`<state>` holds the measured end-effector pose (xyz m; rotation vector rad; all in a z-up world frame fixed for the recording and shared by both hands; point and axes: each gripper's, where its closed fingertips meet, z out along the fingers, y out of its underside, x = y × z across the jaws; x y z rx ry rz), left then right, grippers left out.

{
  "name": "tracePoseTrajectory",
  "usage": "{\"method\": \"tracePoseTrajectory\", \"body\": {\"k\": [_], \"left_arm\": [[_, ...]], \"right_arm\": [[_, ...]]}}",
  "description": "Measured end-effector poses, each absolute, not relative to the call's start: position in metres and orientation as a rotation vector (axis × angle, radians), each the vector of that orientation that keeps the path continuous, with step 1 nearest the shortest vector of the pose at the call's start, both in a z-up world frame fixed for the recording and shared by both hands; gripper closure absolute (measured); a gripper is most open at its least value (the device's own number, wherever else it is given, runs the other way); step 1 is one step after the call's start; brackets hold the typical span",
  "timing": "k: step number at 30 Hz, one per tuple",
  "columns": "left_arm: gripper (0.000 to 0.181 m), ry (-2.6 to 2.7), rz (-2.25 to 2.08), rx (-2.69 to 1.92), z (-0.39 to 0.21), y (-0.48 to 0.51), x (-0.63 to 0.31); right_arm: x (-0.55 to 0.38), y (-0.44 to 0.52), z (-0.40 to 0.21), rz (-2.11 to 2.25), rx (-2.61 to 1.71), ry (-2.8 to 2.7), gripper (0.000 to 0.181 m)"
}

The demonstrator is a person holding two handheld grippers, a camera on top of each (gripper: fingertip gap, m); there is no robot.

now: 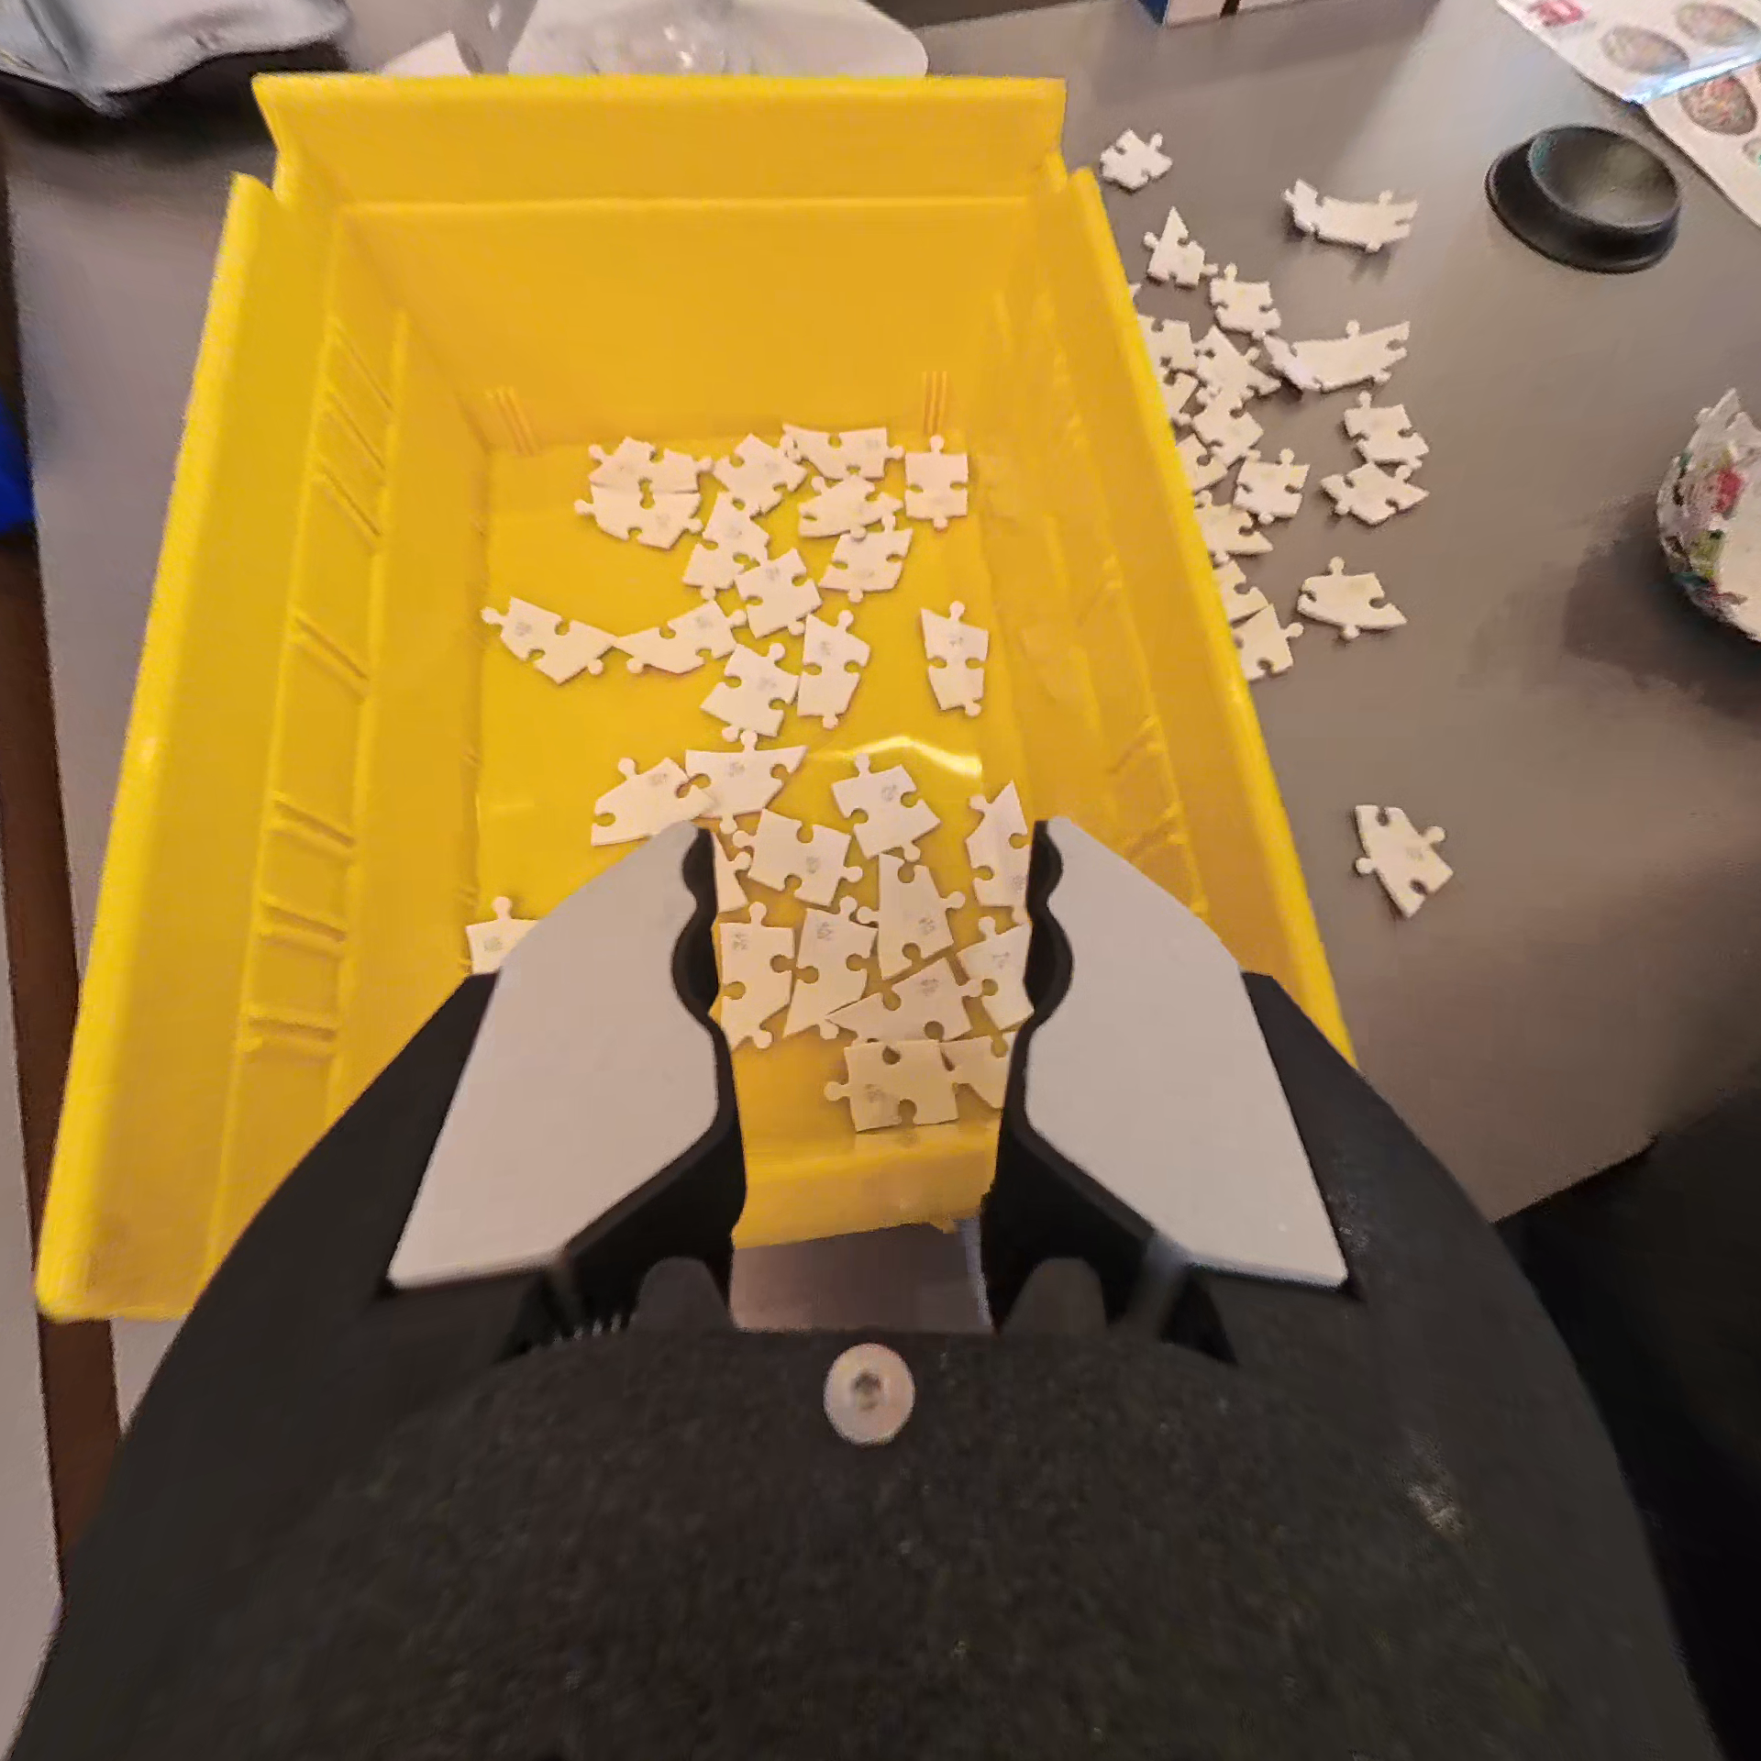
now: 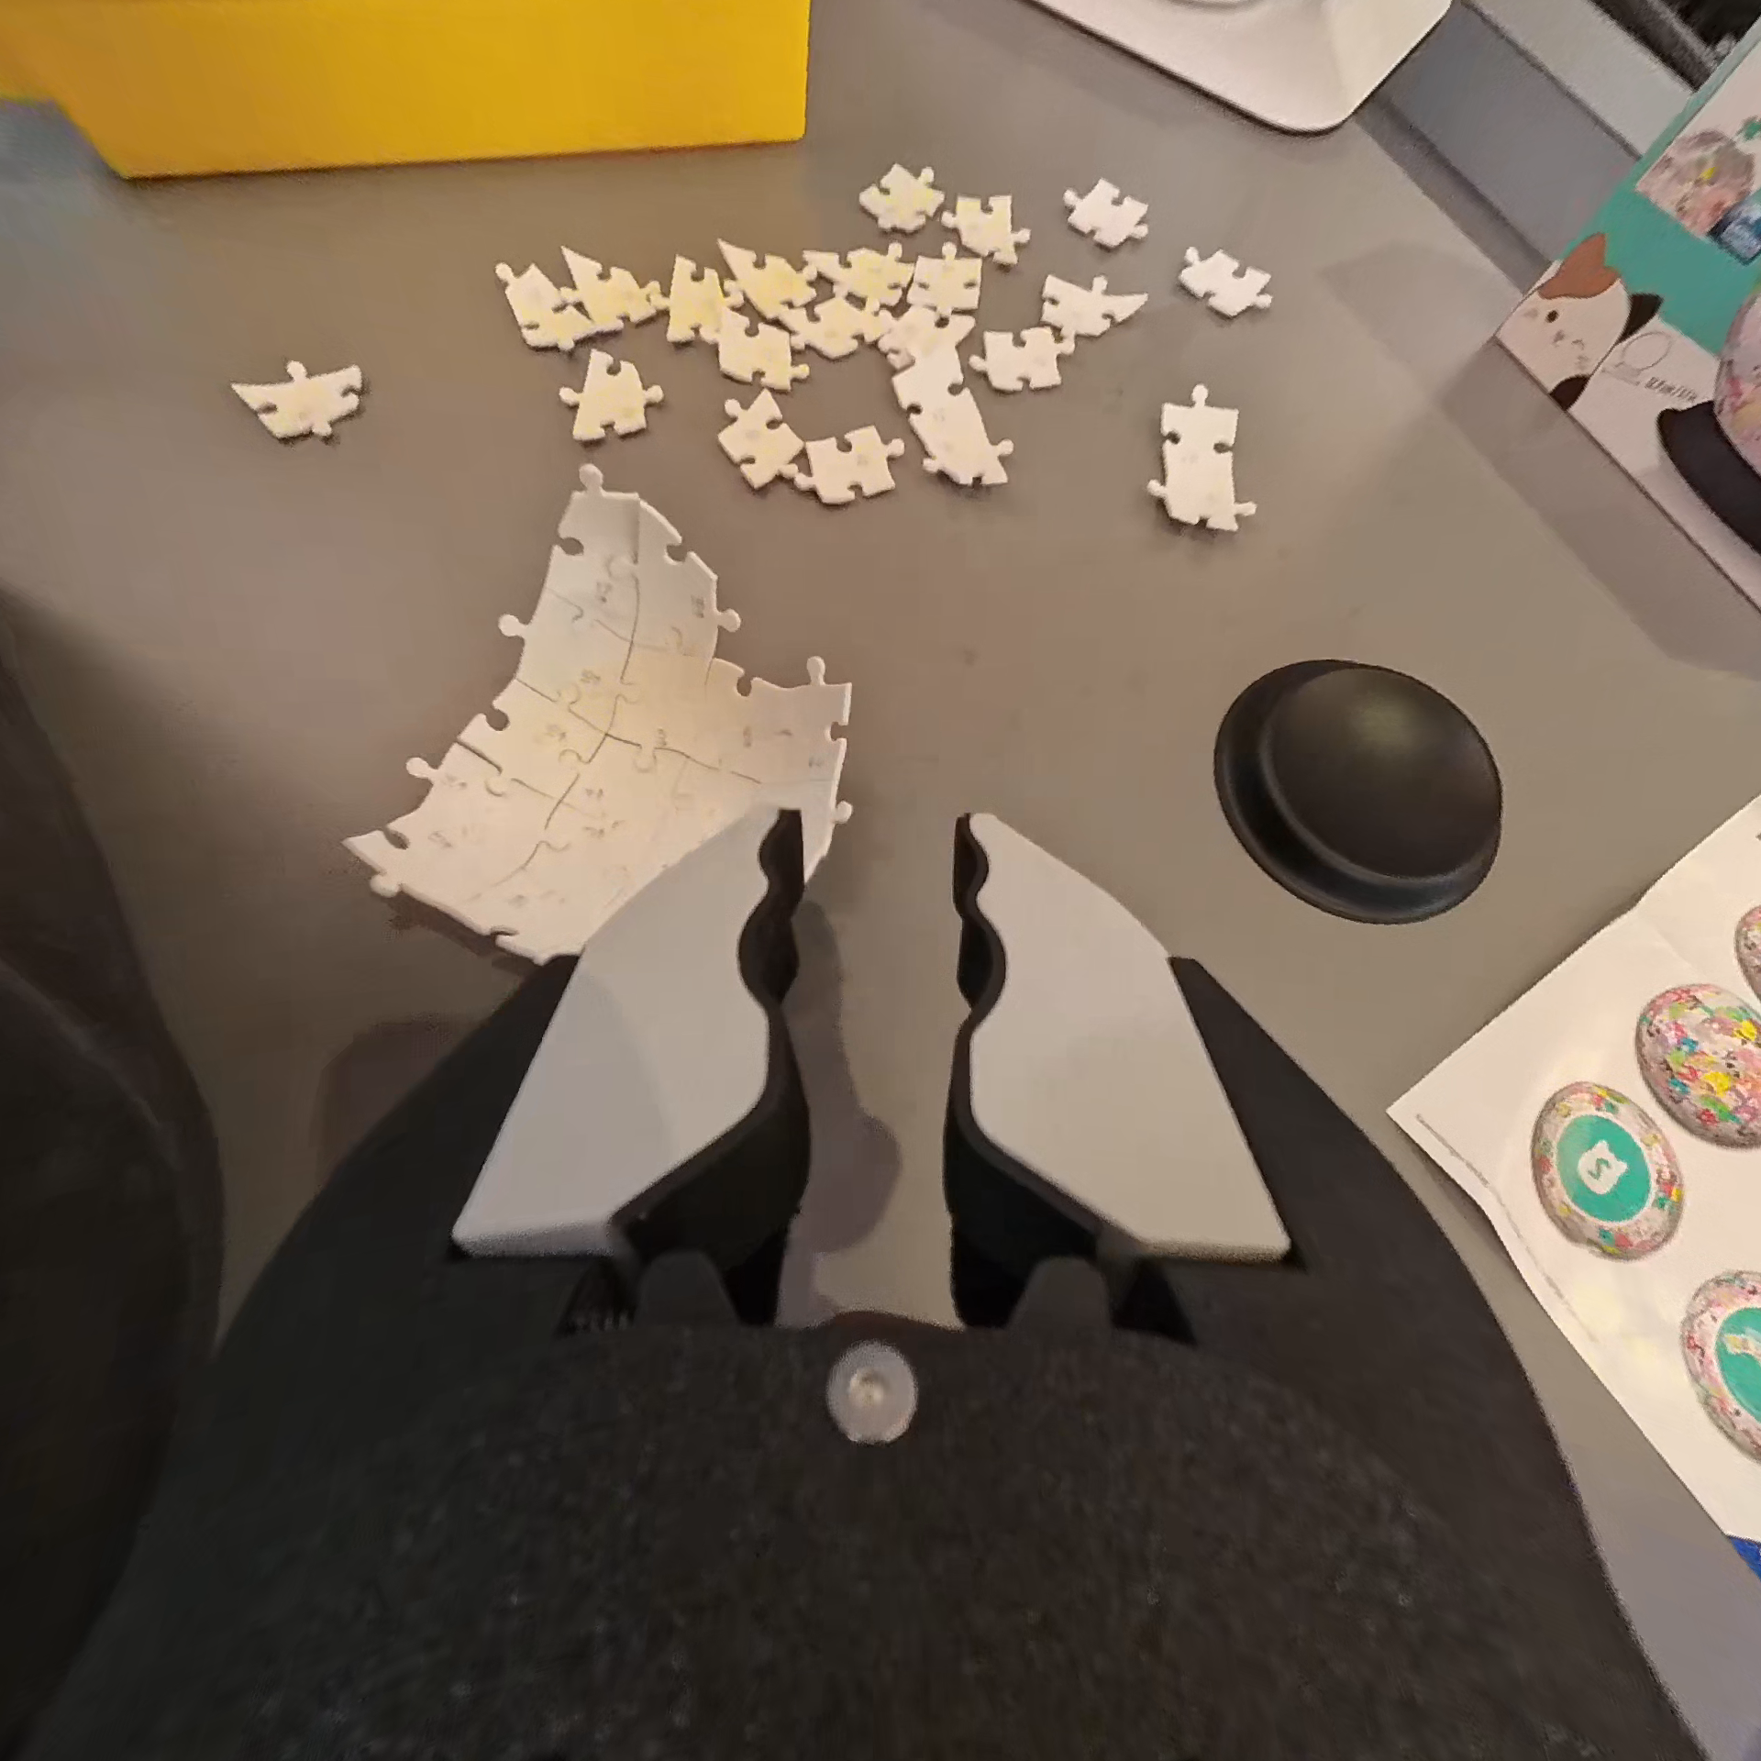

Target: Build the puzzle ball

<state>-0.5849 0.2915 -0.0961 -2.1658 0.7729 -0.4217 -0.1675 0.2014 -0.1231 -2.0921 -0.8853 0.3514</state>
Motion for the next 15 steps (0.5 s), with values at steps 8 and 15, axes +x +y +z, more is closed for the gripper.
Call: {"method": "tracePoseTrajectory", "body": {"k": [8,15], "left_arm": [[0.123,0.873,-0.423,-2.216,-0.117,0.322,-0.576],[0.125,1.0,-0.424,-2.221,-0.126,0.322,-0.566]], "right_arm": [[-0.167,0.217,-0.129,0.376,-2.14,-0.856,0.151],[-0.17,0.227,-0.137,0.385,-2.164,-0.868,0.151]]}}
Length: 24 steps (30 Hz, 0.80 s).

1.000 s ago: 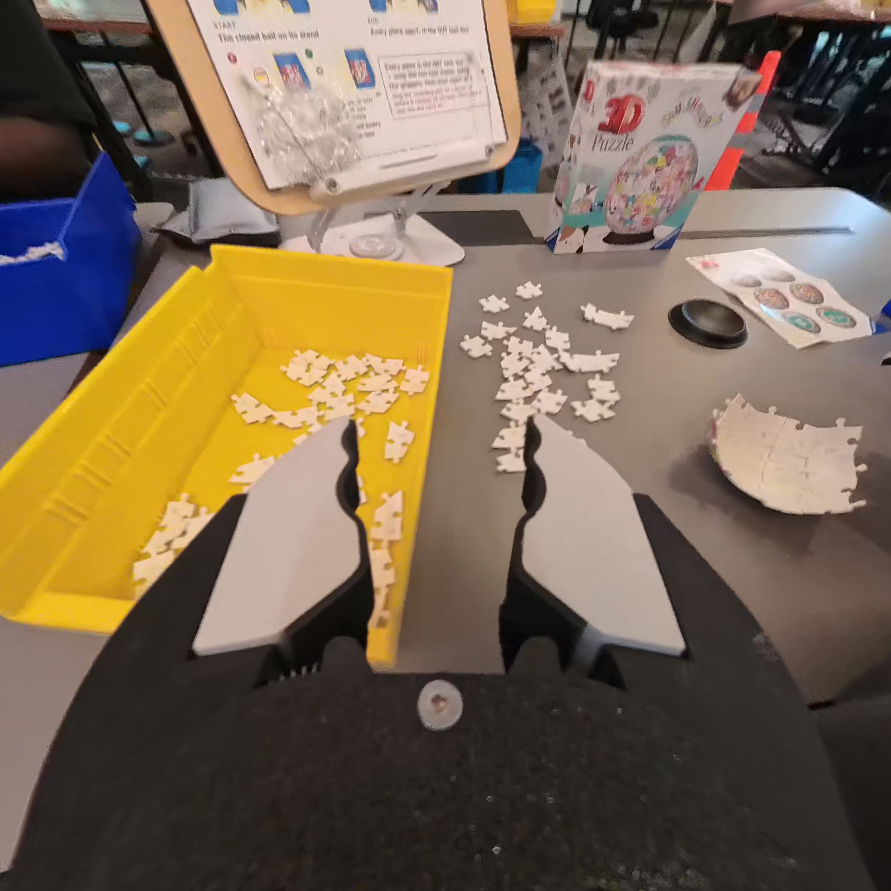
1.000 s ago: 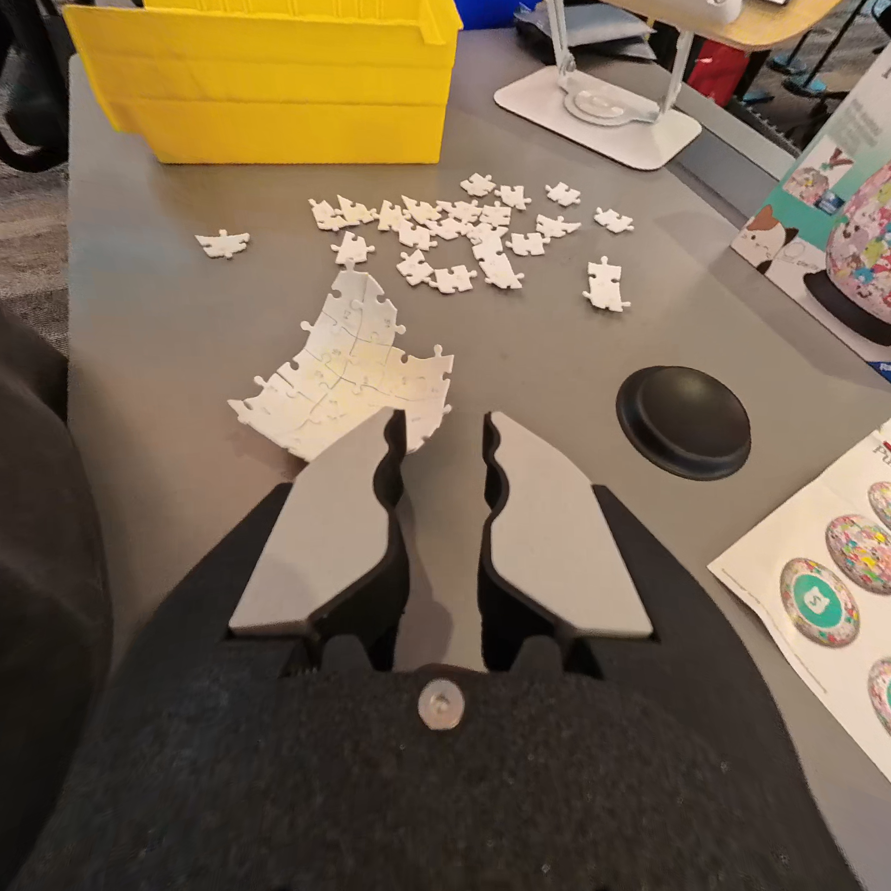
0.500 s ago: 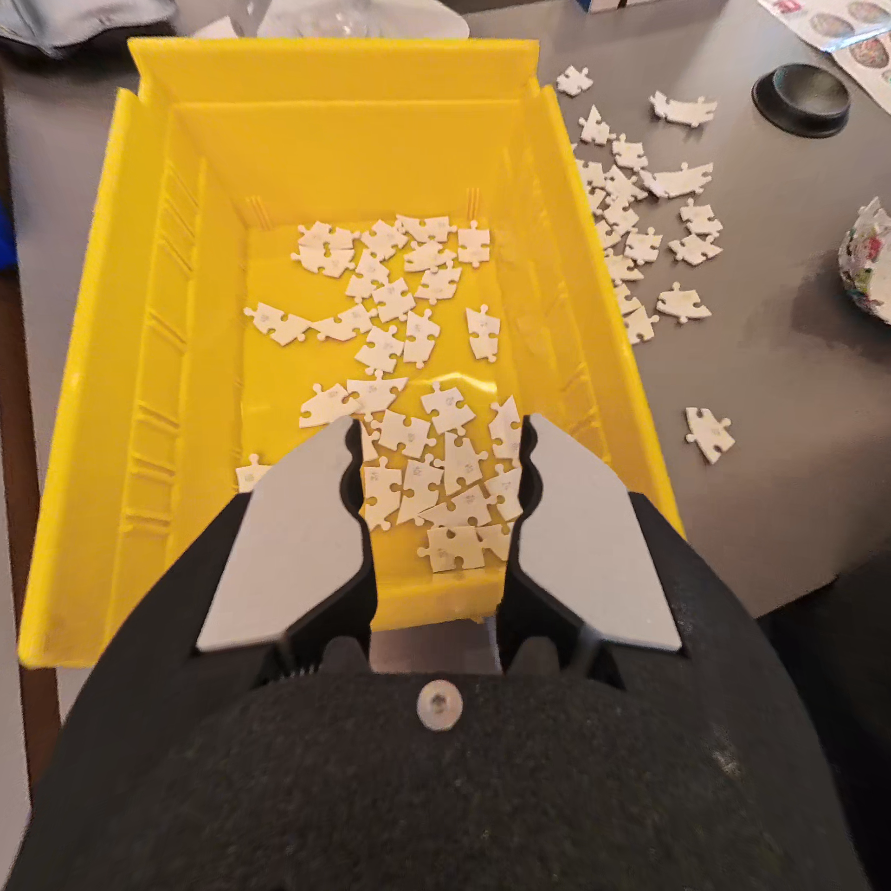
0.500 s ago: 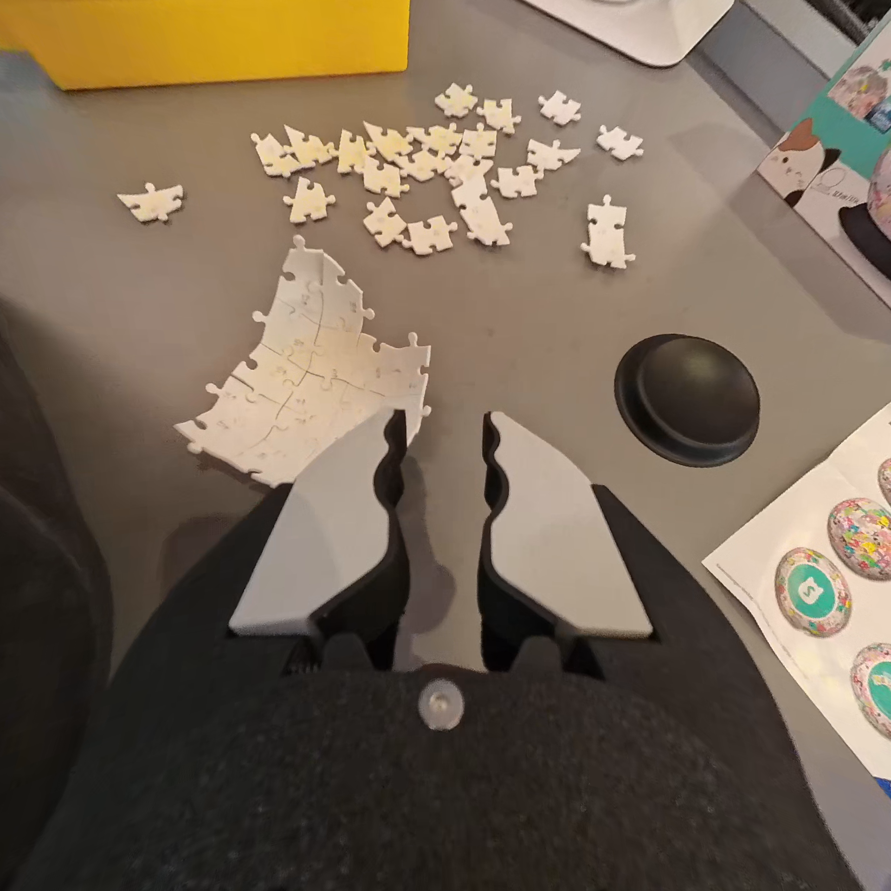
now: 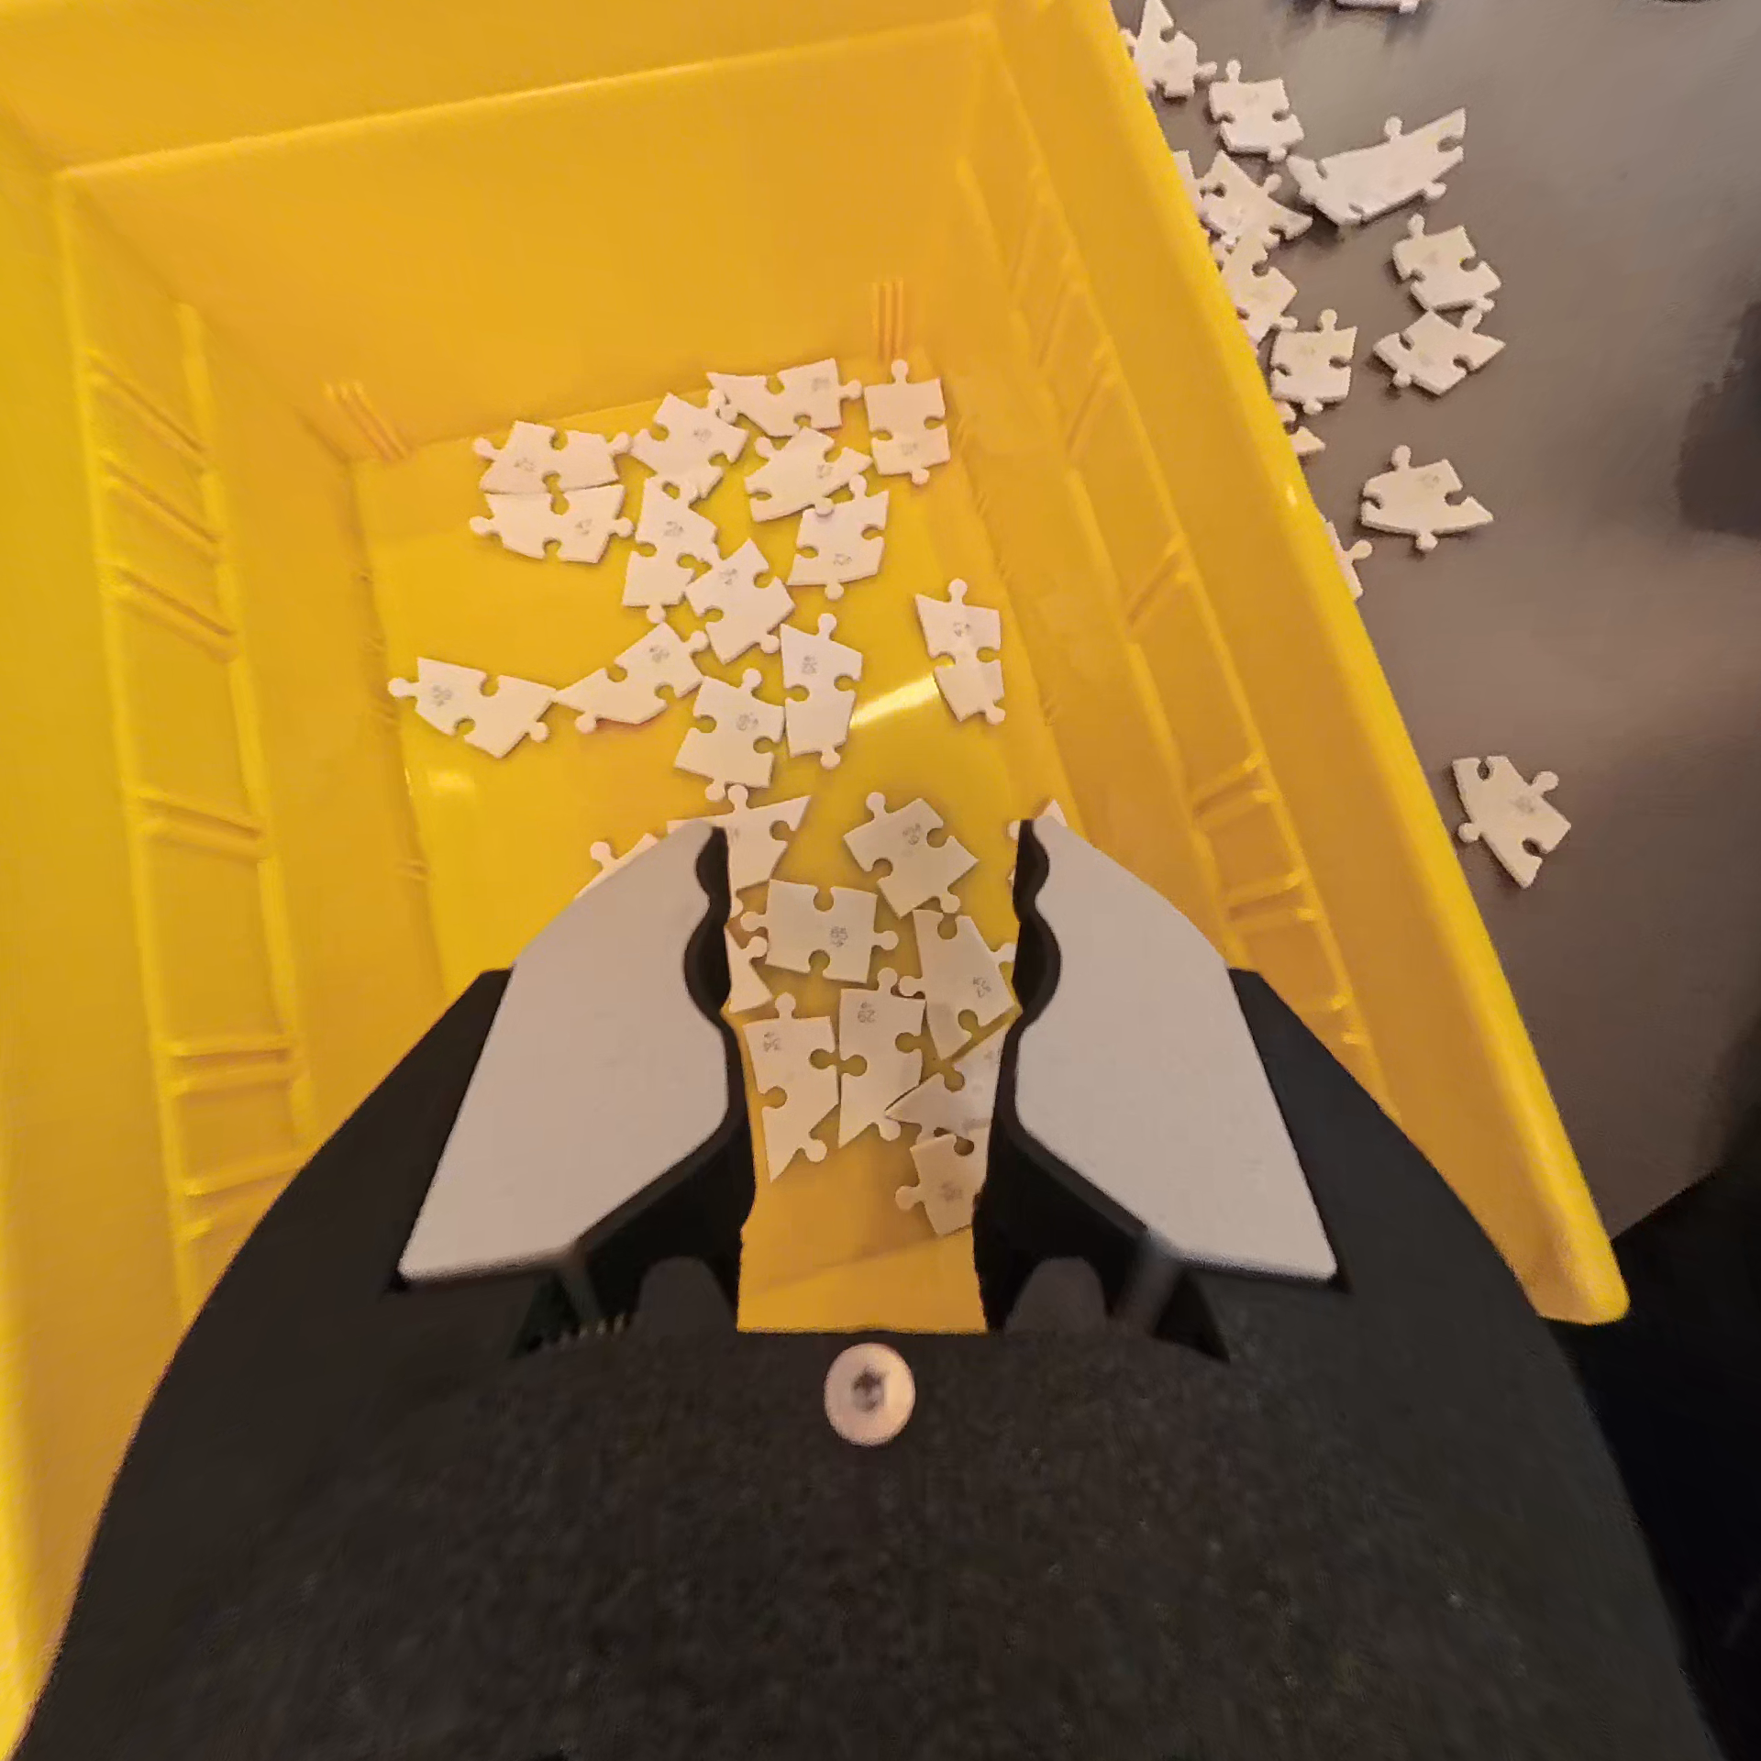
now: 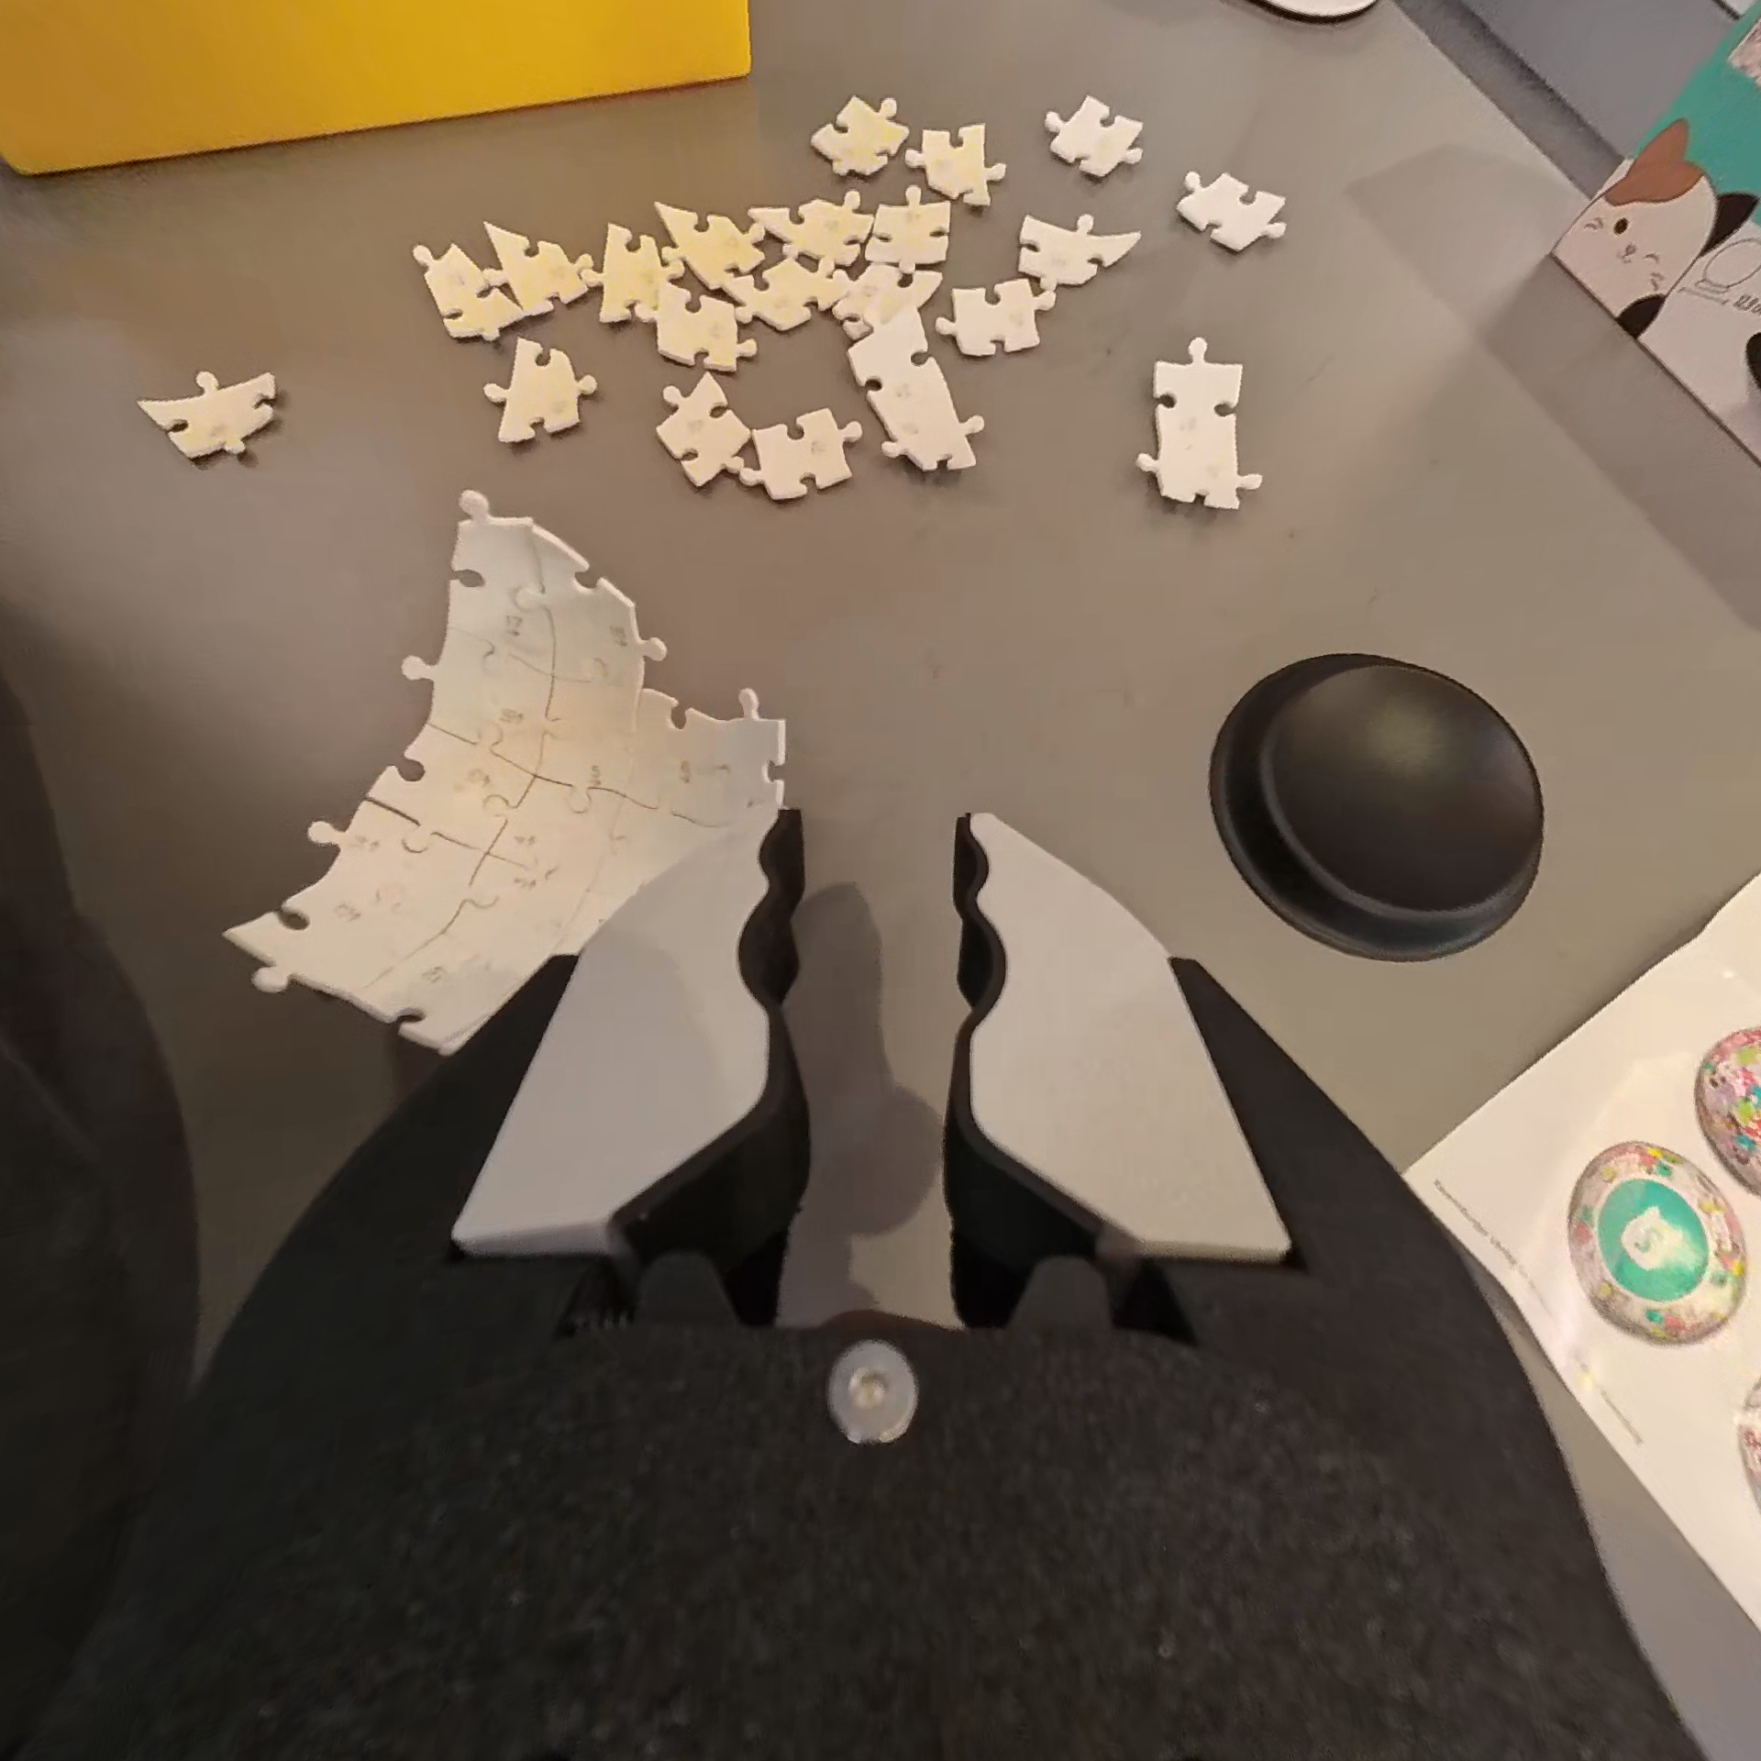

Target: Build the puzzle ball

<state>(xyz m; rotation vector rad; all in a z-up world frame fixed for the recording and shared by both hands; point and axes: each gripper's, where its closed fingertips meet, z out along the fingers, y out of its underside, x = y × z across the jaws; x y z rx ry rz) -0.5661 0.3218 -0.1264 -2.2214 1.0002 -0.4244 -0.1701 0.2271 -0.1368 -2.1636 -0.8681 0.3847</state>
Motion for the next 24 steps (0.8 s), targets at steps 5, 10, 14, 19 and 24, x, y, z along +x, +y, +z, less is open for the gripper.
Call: {"method": "tracePoseTrajectory", "body": {"k": [5,10,14,19,24], "left_arm": [[0.127,1.001,-0.384,-2.259,-0.127,0.318,-0.581],[0.129,0.957,-0.339,-2.304,-0.126,0.31,-0.603],[0.129,0.973,-0.333,-2.349,-0.131,0.299,-0.613],[0.13,1.037,-0.357,-2.377,-0.135,0.283,-0.611],[0.132,1.084,-0.319,-2.406,-0.135,0.273,-0.623]], "right_arm": [[-0.172,0.232,-0.139,0.394,-2.168,-0.887,0.151],[-0.174,0.234,-0.141,0.405,-2.166,-0.905,0.151],[-0.177,0.234,-0.144,0.418,-2.159,-0.927,0.152],[-0.181,0.233,-0.145,0.433,-2.155,-0.932,0.151],[-0.181,0.231,-0.144,0.431,-2.154,-0.922,0.151]]}}
